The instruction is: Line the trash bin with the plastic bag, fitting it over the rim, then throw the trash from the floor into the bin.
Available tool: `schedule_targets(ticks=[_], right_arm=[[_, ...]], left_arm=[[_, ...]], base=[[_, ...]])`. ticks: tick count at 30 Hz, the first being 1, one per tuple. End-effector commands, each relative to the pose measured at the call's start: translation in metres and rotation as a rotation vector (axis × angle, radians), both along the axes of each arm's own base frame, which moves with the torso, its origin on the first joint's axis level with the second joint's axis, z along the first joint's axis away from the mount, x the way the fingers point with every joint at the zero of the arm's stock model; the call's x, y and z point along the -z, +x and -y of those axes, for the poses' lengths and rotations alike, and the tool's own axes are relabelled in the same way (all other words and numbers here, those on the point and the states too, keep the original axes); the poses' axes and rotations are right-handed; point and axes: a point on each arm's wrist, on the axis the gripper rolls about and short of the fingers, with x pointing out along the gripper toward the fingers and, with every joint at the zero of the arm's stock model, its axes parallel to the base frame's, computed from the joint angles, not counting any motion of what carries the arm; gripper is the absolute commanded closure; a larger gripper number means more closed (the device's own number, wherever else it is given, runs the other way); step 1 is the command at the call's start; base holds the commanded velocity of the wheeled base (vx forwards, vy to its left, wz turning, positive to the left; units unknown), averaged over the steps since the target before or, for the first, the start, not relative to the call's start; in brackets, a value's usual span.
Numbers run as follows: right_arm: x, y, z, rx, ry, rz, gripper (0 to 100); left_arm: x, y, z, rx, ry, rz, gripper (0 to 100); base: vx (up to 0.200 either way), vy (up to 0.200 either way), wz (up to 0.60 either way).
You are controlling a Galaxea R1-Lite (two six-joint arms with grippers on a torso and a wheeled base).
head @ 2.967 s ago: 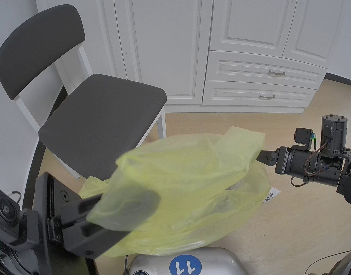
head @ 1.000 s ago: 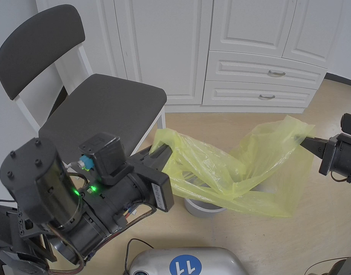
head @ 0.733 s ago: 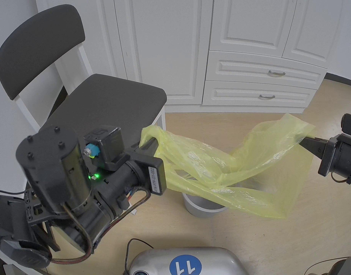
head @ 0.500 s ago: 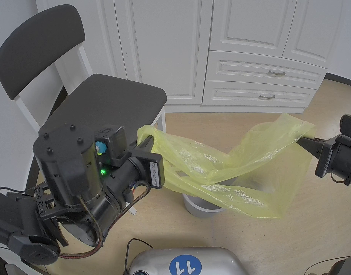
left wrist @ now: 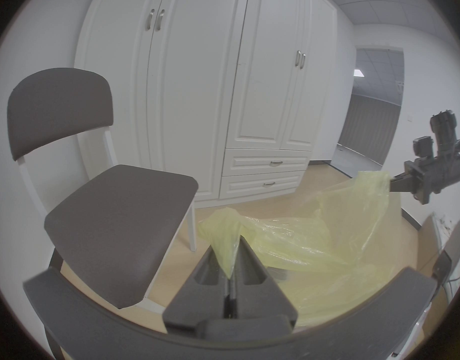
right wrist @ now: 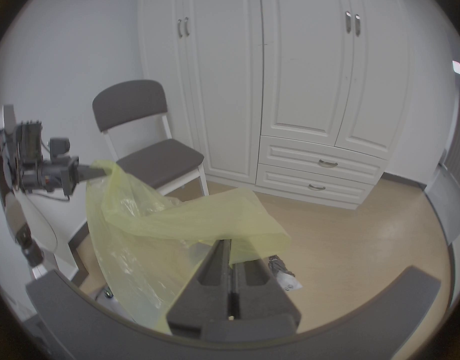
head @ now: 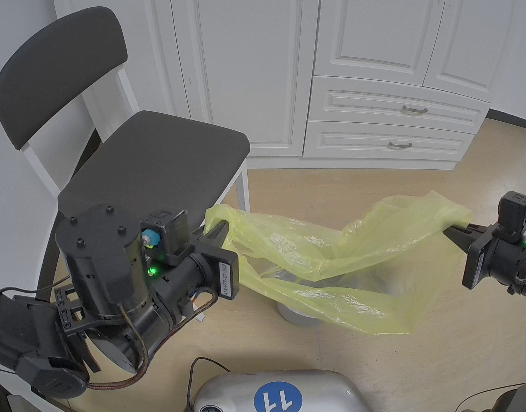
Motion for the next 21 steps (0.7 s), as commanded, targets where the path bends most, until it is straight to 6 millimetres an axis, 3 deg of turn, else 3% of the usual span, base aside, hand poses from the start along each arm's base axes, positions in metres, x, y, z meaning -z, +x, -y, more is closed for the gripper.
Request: schedule_targets(ticks=[1, 10, 21], right_arm=[[0.016, 0.0, 0.003, 0.006, -0.104, -0.025, 100], [0.04, 0.023, 0.0, 0.077, -0.153, -0.029, 100], [0.053, 0.017, 0.001, -0.038, -0.15, -0.073, 100]], left_arm=[[0.004, -0.006, -0.01, 0.058, 0.012, 0.001, 100], [0.007, -0.002, -0.022, 0.069, 0.018, 0.018, 100], [0.012, -0.009, -0.031, 0.225, -0.003, 0.007, 100]], base=[[0.0, 0.0, 0.0], [0.0, 0.0, 0.0], [0.0, 0.0, 0.0]])
